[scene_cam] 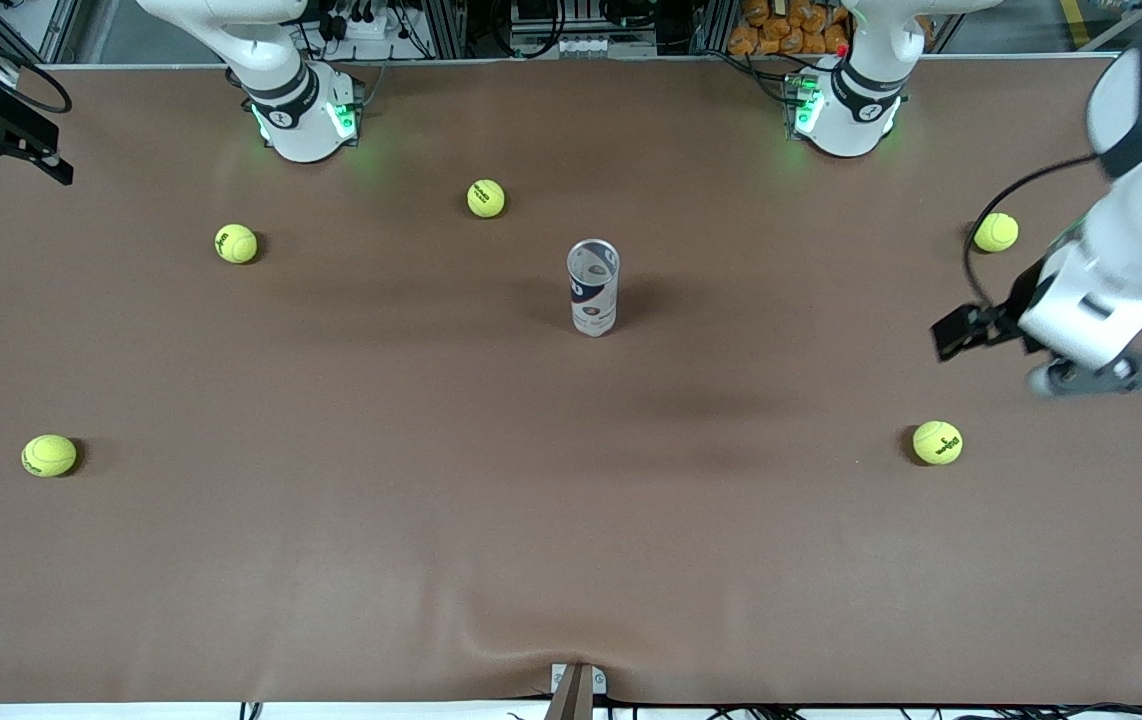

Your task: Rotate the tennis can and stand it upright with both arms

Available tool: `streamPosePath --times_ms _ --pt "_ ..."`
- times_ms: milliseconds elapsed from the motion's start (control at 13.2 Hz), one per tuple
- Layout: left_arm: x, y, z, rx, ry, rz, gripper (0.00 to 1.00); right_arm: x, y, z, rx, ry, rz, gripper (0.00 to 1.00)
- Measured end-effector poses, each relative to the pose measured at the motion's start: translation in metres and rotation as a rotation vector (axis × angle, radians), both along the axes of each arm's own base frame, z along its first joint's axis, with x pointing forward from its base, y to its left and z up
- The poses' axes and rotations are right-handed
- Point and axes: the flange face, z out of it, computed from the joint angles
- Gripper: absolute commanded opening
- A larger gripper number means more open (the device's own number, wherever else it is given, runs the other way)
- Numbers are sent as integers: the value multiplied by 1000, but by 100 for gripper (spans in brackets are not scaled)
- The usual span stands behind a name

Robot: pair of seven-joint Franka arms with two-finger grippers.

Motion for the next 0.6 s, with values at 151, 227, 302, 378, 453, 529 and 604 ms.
streamPosePath --times_ms 151,227,302,378,453,529,604 --pt "-13 25 25 9 -15 -12 100 0 -1 0 0 0 -1 100" --pt "-19 36 35 12 -14 -17 100 0 -1 0 0 0 -1 100" --pt "-26 41 42 14 -8 -24 100 0 0 0 0 0 -1 100" --pt "-31 42 48 13 -4 -29 100 0 0 0 0 0 -1 100" --pt "-35 40 53 10 -4 -32 100 0 0 0 0 0 -1 100" --pt "-38 39 55 8 -5 -38 100 0 0 0 0 0 -1 100" --pt "-39 38 57 8 -6 -48 100 0 0 0 0 0 -1 100"
